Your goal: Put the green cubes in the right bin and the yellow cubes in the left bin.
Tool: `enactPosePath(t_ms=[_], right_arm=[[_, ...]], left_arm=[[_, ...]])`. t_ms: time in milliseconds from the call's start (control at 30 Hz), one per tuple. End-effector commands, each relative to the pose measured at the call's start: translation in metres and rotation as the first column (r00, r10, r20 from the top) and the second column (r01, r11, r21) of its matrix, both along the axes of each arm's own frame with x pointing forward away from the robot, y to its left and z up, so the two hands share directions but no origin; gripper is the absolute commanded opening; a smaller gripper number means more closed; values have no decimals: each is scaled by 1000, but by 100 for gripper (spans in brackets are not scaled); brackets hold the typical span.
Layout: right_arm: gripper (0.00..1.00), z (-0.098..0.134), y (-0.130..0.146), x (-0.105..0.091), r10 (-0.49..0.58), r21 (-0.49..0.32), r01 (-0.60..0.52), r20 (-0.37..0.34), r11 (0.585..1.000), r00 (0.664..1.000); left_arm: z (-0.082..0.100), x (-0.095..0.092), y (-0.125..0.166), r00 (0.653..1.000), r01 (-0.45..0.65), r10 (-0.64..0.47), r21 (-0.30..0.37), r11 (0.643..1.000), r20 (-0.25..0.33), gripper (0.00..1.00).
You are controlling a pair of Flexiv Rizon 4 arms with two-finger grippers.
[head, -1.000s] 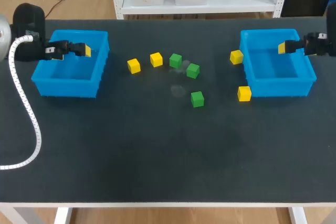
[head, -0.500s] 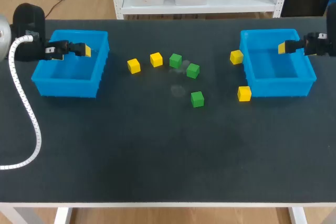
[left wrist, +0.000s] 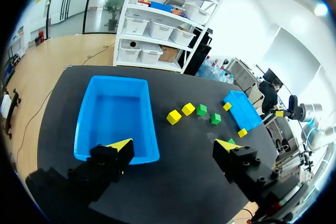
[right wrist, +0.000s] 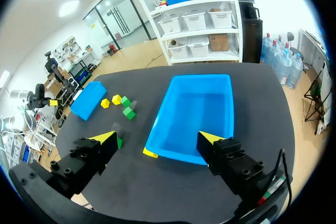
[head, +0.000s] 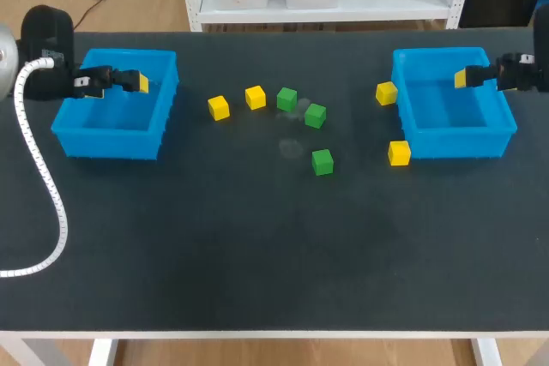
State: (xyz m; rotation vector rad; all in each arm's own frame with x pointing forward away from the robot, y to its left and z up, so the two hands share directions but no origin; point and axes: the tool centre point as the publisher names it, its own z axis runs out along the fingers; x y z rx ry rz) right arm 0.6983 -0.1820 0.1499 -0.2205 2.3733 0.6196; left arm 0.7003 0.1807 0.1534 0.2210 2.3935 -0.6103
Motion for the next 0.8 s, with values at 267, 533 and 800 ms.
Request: enactPosePath(t_ms=[267, 533, 800], right_arm=[[100, -1, -1, 0, 4, 4, -4, 2, 1000, 1000], [100, 15, 35, 14, 53, -113, -49, 37, 992, 998], [100, 8, 89, 27, 134, -210, -125, 33, 970, 990]], left_arm=[[-2, 0, 3, 1000, 9, -9, -13, 1000, 9, 100], [-2, 0, 3, 1000, 9, -9, -13, 1000, 9, 100], [-2, 0, 3, 1000, 9, -9, -13, 1000, 9, 100]])
